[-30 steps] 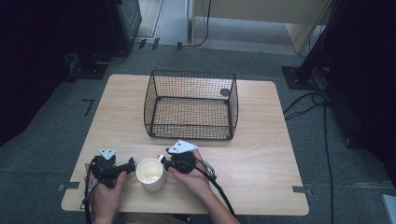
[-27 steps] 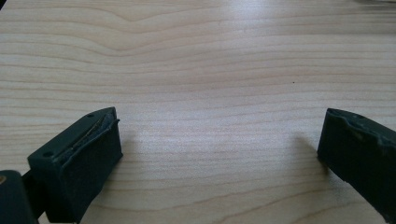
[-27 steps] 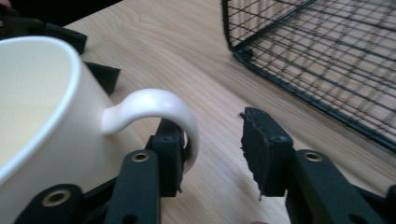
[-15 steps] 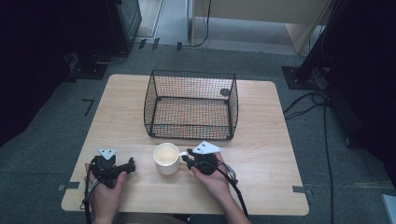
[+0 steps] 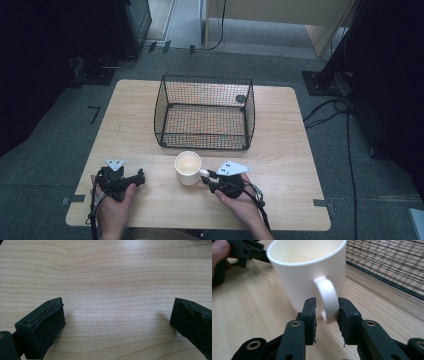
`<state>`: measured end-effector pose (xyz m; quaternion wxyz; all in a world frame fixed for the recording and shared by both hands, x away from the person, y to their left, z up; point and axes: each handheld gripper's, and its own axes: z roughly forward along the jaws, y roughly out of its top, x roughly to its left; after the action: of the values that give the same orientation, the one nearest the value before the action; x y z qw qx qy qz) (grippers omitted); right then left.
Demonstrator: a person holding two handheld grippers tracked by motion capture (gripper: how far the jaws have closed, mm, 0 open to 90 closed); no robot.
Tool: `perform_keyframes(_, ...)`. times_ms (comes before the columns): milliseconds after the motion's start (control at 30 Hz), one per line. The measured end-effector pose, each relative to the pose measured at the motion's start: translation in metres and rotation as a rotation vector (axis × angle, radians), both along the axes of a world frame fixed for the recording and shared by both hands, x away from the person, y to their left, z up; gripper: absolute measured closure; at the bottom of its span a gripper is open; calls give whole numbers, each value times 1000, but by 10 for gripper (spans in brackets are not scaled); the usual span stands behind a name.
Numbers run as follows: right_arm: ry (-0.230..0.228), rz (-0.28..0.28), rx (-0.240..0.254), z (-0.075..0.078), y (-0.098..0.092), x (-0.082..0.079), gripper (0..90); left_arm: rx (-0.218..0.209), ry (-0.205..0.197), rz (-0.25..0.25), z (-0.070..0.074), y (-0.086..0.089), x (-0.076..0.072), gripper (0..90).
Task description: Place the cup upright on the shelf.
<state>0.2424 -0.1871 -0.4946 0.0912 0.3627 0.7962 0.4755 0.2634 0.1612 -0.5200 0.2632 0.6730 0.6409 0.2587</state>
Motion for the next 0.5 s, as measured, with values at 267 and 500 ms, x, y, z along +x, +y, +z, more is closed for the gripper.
perform_keyframes(267,-17,50,-20,9,20,-2,732,1,0,-1,0,0,0,0)
perform_keyframes(500,-53,30,-90,12,29,-3,804,1,0,-1,0,0,0,0)
